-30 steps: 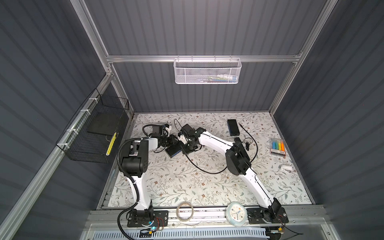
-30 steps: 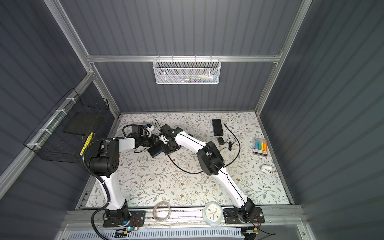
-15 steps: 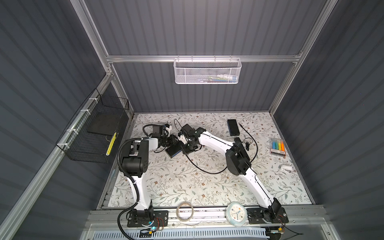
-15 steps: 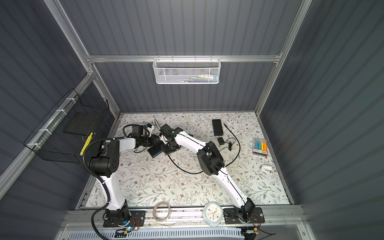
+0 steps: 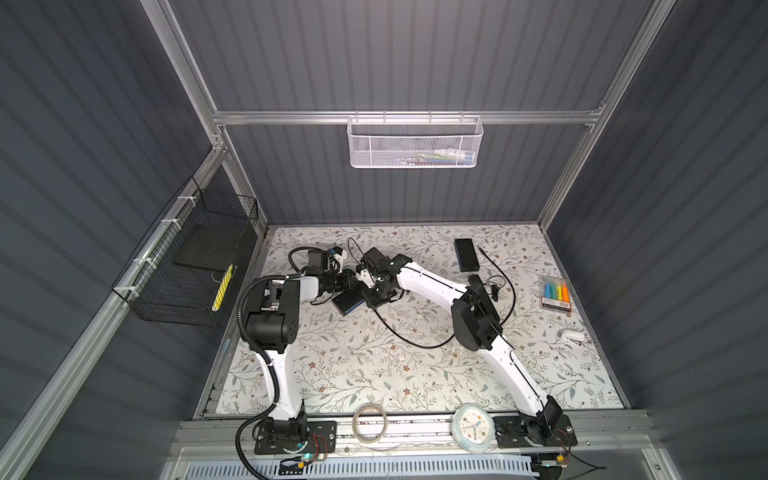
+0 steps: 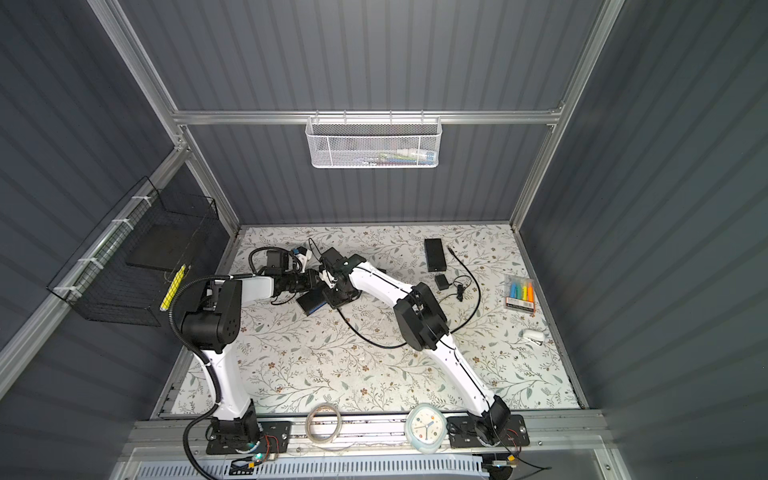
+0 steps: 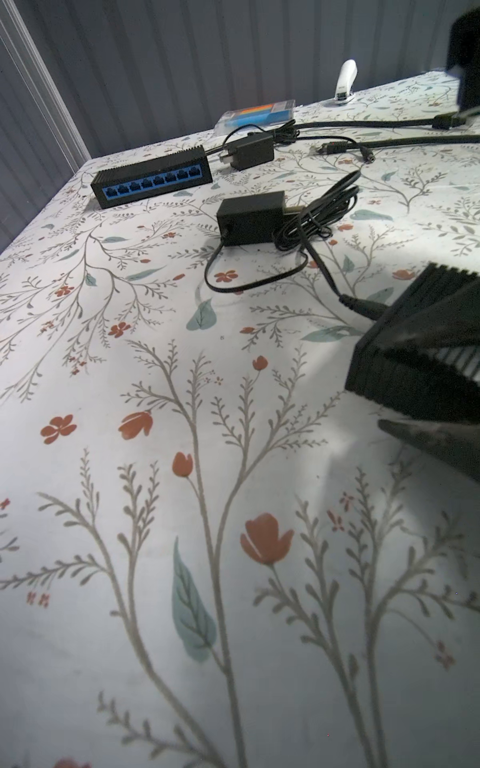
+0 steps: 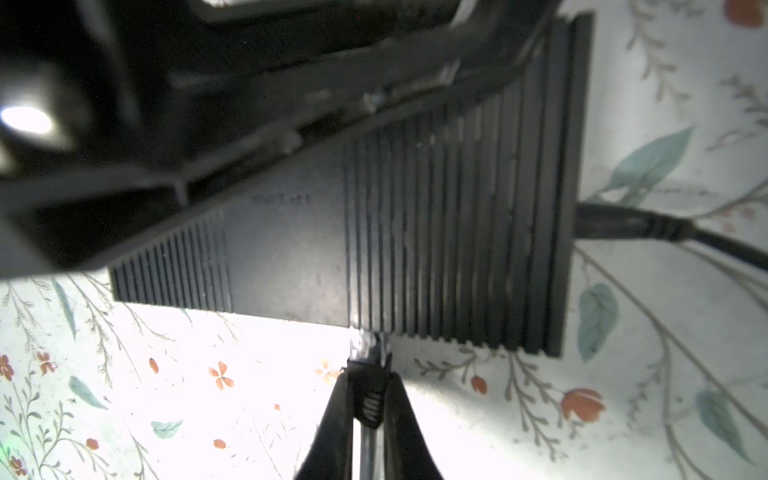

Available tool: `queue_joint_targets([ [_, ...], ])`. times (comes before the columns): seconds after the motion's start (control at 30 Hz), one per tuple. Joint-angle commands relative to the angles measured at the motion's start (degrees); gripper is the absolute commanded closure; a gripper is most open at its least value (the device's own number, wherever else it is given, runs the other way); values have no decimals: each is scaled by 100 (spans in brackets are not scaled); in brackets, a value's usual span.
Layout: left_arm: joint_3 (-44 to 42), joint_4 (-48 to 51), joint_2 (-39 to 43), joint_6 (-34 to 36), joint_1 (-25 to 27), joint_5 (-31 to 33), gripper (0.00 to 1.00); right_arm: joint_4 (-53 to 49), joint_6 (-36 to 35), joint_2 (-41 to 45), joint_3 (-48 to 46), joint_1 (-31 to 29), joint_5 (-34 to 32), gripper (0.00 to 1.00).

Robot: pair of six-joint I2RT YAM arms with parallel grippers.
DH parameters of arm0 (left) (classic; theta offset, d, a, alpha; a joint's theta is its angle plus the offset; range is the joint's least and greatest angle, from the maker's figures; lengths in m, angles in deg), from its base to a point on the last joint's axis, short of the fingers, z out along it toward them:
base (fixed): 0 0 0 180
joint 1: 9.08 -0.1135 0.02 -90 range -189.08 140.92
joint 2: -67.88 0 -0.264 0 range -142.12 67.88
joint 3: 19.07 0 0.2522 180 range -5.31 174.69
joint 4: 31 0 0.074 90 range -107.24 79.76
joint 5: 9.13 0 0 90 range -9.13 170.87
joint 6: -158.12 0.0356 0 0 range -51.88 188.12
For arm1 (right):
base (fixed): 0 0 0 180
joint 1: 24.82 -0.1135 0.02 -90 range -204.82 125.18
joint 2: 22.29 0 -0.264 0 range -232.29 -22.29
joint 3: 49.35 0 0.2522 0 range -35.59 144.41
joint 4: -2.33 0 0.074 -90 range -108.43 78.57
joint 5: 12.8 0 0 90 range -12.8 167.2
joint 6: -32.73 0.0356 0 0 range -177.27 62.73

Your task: Insert the plug into the switch port

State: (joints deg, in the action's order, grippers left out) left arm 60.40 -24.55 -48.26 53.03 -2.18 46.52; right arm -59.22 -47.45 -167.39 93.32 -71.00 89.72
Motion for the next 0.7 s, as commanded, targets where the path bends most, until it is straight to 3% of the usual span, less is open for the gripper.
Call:
queue_joint_targets([
  [0.0, -234, 643, -293, 94, 233, -327, 71, 829, -120, 111, 186, 16, -176, 100],
  [0.67, -523, 657, -183, 24, 249, -624, 72, 1124, 127, 243, 190, 117, -263, 100],
])
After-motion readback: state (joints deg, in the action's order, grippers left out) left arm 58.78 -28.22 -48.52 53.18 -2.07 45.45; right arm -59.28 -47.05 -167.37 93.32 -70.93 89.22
